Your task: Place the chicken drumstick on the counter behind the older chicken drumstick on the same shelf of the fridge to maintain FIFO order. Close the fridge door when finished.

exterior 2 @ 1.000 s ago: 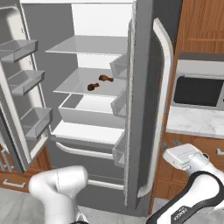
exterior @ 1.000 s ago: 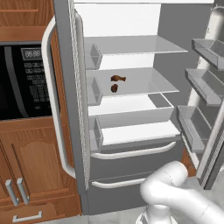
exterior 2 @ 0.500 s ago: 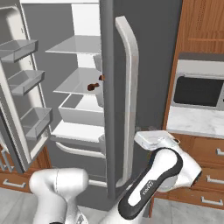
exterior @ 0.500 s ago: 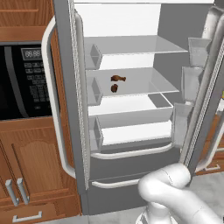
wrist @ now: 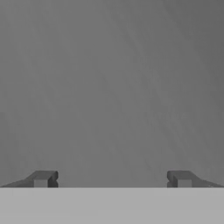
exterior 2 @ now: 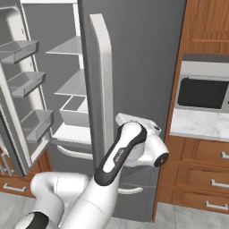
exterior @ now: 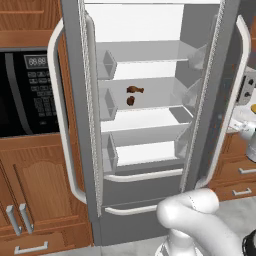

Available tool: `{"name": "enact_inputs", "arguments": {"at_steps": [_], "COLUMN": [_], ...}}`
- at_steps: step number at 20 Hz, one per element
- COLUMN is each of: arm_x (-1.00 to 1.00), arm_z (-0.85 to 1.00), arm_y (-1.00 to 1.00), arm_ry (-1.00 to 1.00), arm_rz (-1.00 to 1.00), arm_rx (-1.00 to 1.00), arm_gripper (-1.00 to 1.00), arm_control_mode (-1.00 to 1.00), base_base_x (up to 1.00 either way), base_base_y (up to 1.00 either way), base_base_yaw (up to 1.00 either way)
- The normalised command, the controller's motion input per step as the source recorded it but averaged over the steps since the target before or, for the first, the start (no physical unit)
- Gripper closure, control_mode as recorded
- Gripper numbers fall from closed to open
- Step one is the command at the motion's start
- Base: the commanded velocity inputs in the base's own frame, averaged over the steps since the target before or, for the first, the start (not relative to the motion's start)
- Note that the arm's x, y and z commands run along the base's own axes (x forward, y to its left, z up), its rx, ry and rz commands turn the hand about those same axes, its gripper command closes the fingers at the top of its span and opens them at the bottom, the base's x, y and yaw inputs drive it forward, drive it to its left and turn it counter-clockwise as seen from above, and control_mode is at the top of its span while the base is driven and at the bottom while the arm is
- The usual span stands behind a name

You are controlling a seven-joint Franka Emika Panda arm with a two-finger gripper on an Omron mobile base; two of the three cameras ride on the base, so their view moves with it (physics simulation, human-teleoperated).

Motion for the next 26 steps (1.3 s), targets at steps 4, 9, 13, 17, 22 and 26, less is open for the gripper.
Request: {"name": "enact_inputs", "arguments": {"at_steps": [4, 9, 13, 17, 22, 26], "arm_x": [0.6, 0.62, 0.59, 0.58, 0.52, 0.47], "arm_z": [0.28, 0.25, 0.24, 0.16, 0.04, 0.0], "arm_y": [0.22, 0.06, 0.0, 0.0, 0.0, 0.0], "arm_ry": [0.11, 0.12, 0.12, 0.12, 0.13, 0.16], "arm_rz": [-0.12, -0.12, -0.1, -0.12, -0.12, -0.11], "arm_rx": [0.0, 0.0, 0.0, 0.0, 0.0, 0.0], "arm_gripper": [-1.0, -1.0, -1.0, -1.0, -1.0, -1.0], "arm_control_mode": [-1.0, -1.0, -1.0, -1.0, -1.0, -1.0], "base_base_x": [0.0, 0.0, 0.0, 0.0, 0.0, 0.0], "base_base_y": [0.0, 0.0, 0.0, 0.0, 0.0, 0.0], "base_base_yaw": [0.0, 0.0, 0.0, 0.0, 0.0, 0.0]}}
